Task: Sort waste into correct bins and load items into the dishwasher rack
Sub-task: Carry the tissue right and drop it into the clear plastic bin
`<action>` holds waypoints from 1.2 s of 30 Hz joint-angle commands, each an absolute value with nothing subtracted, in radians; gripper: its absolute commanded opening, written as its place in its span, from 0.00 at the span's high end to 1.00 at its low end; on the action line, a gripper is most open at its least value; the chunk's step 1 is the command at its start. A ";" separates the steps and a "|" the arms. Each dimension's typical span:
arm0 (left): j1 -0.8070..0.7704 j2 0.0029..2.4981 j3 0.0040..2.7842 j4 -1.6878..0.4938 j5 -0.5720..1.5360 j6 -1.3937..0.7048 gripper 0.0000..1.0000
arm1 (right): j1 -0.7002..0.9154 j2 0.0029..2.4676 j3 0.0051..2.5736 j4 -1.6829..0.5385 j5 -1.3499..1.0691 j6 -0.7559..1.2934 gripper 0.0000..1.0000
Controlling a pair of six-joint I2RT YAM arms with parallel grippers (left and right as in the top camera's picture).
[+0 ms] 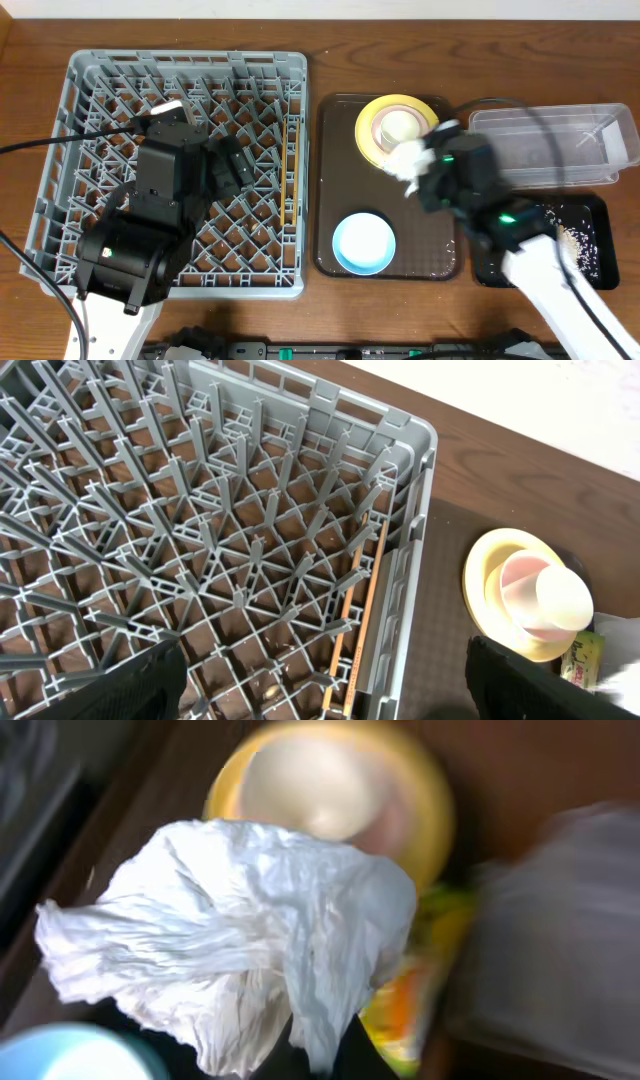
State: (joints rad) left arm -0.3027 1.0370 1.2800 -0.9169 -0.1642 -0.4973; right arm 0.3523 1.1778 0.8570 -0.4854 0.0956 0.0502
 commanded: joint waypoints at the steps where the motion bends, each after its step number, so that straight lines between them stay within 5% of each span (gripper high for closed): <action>1: -0.298 1.038 1.294 -0.920 -0.176 -0.492 0.09 | 0.240 1.124 0.876 -0.512 0.169 0.067 0.99; 12: -0.298 1.038 1.294 -0.920 -0.176 -0.492 0.10 | -0.214 1.208 0.876 -0.439 -0.013 0.183 0.99; 29: -0.298 1.038 1.294 -0.920 -0.176 -0.492 0.10 | -0.316 1.517 0.877 -0.119 0.052 0.163 0.99; 30: -0.298 1.038 1.294 -0.920 -0.176 -0.492 0.09 | -0.316 1.524 0.877 -0.109 0.052 0.159 0.95; 32: -0.298 1.038 1.294 -0.920 -0.176 -0.492 0.10 | -0.316 1.524 0.877 -0.098 0.053 0.158 0.72; 36: -0.298 1.038 1.294 -0.920 -0.176 -0.492 0.10 | -0.318 1.517 0.895 -0.103 0.052 0.140 0.53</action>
State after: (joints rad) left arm -0.3027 1.0370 1.2800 -0.9169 -0.1642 -0.4973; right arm -0.3050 1.5249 0.8696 -0.0963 0.0376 0.1570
